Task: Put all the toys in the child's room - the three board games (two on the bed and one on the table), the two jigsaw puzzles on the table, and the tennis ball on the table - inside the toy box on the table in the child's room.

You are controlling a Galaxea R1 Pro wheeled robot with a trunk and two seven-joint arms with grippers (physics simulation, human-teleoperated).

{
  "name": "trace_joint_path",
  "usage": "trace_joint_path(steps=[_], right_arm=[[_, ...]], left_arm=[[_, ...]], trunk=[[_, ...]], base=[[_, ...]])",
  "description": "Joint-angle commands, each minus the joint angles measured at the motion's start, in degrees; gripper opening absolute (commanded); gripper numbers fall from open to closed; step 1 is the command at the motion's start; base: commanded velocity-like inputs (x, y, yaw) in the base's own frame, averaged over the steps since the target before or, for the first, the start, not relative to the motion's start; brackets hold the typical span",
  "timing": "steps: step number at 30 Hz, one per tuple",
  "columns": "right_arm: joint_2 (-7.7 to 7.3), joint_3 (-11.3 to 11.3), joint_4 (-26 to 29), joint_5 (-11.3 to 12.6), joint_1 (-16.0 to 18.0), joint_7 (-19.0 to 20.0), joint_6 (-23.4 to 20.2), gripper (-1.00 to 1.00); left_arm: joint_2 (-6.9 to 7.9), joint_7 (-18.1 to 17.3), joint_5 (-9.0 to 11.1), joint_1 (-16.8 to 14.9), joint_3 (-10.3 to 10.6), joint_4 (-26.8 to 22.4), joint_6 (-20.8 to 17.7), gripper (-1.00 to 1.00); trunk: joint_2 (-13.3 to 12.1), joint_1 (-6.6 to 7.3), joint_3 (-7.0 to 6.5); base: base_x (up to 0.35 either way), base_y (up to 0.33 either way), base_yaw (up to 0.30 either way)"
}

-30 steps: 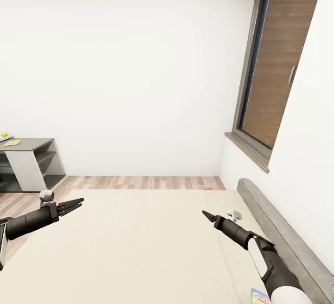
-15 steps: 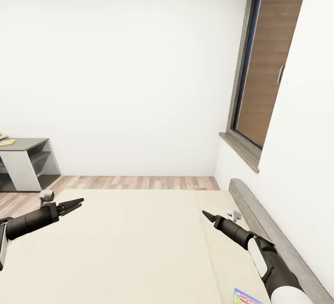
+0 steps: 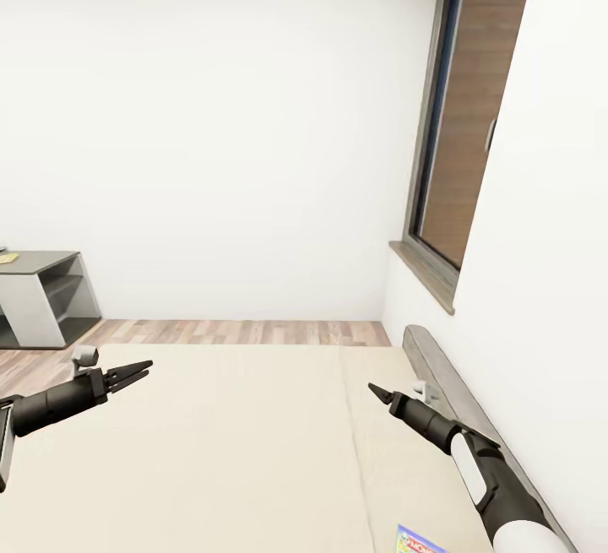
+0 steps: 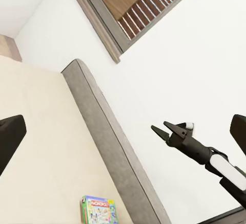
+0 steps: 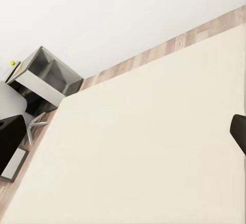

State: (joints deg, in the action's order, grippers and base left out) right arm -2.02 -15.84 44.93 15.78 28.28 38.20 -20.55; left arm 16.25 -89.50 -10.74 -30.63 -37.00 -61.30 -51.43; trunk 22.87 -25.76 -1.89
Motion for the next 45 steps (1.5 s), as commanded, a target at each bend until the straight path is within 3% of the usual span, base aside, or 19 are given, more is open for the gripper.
trace_joint_path(steps=[1, 17, 22, 25, 29, 35, 39, 45], right_arm=[[0.0, -0.1, 0.0, 0.5, 0.0, 0.1, -0.5, 1.0], [0.05, -0.1, 0.0, 0.4, 0.0, -0.1, -0.6, 1.0], [0.58, 0.0, -0.1, -0.1, 0.2, -3.2, -0.9, 1.0], [0.72, 0.2, -0.1, -0.1, 0.5, -8.5, -1.7, 1.0], [0.93, 0.6, 0.0, -0.2, 1.1, -18.1, -6.4, 1.0], [3.69, 1.4, -2.4, -0.9, 5.2, -30.6, -10.7, 1.0], [4.44, 4.1, -4.6, -2.2, 6.6, -39.6, -11.6, 1.0], [4.78, 5.2, -5.2, -2.6, 6.9, -45.8, -11.9, 1.0]], left_arm=[[-0.02, -0.5, -0.6, 0.0, -0.1, 0.0, -0.6, 1.0], [-0.01, -0.5, -0.6, 0.0, -0.2, 0.0, -0.6, 1.0], [-0.01, -0.5, -0.6, 0.0, -0.2, 0.0, -0.6, 1.0], [-0.21, -0.5, -0.7, 0.0, -0.1, 0.0, -0.6, 1.0], [-0.64, -0.5, -0.7, 0.0, -0.1, 0.0, -0.5, 1.0], [-1.0, -0.5, -0.7, 0.0, 0.0, 0.0, -0.5, 1.0], [-2.37, -0.5, -0.8, 0.0, 0.1, -0.2, -0.6, 1.0], [-3.74, -0.5, -0.7, 0.0, 0.2, -0.5, -0.5, 1.0]], trunk=[[0.0, -0.02, 0.03], [0.0, -0.02, 0.03], [0.0, -0.02, 0.03], [0.0, -0.02, 0.03], [0.0, -0.02, 0.03], [0.0, -0.02, 0.03], [0.0, -0.02, 0.03], [0.0, -0.02, 0.03]], base=[[0.0, -0.105, 0.0], [0.0, -0.011, 0.0], [0.0, 0.0, 0.0], [0.0, 0.0, 0.0], [0.0, 0.0, 0.0], [0.0, 0.0, 0.0], [0.0, 0.0, 0.0], [0.0, 0.0, 0.0]])
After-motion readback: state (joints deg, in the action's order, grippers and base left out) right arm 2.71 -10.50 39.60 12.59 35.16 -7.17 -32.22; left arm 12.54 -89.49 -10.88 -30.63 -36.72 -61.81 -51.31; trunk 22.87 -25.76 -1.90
